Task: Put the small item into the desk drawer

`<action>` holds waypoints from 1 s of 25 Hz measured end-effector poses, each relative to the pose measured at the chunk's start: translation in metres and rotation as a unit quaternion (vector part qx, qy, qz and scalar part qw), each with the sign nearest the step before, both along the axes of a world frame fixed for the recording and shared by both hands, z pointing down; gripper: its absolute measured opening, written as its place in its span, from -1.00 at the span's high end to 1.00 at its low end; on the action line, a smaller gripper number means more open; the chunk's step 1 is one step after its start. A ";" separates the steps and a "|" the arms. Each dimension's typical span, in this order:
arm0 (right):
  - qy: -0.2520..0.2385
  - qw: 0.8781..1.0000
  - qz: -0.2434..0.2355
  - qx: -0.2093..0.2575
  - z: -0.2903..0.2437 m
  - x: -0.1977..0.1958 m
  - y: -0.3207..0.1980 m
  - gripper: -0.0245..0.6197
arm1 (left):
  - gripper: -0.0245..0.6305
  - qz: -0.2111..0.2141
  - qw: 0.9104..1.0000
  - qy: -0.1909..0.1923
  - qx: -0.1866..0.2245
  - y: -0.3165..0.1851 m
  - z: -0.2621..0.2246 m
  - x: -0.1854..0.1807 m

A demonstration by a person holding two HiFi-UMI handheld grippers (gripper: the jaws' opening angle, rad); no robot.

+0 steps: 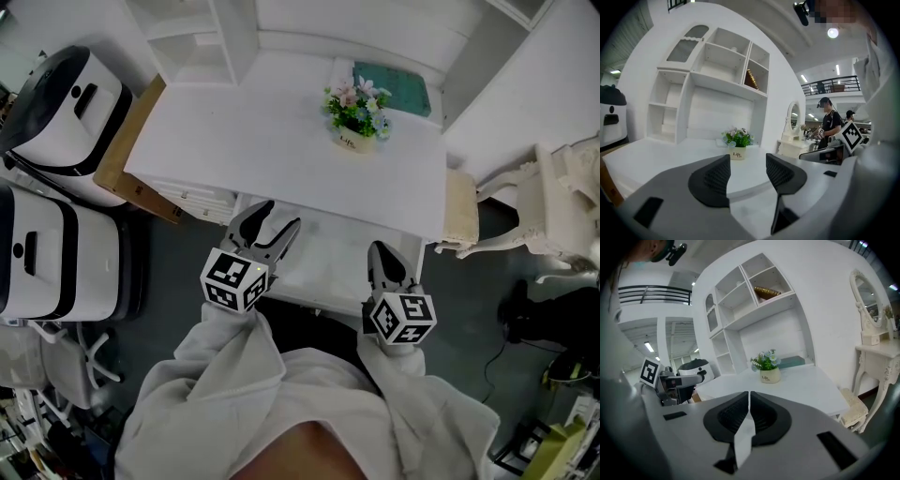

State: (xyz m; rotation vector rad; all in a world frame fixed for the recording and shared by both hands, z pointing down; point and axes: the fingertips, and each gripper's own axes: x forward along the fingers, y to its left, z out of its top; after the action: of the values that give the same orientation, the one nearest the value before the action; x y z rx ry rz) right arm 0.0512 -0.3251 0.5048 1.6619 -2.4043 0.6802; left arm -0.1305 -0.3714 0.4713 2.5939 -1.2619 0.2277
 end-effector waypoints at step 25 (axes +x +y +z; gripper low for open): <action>0.012 0.999 0.000 0.048 -0.027 0.005 -0.010 0.81 | 0.88 -0.031 0.999 -0.007 0.023 0.007 -0.004 -0.030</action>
State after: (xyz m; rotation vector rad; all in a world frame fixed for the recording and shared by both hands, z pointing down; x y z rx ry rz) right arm 0.0559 -0.3352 0.4773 1.6941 -2.4562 0.5503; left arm -0.1607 -0.3643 0.4673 2.5901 -1.3652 0.2077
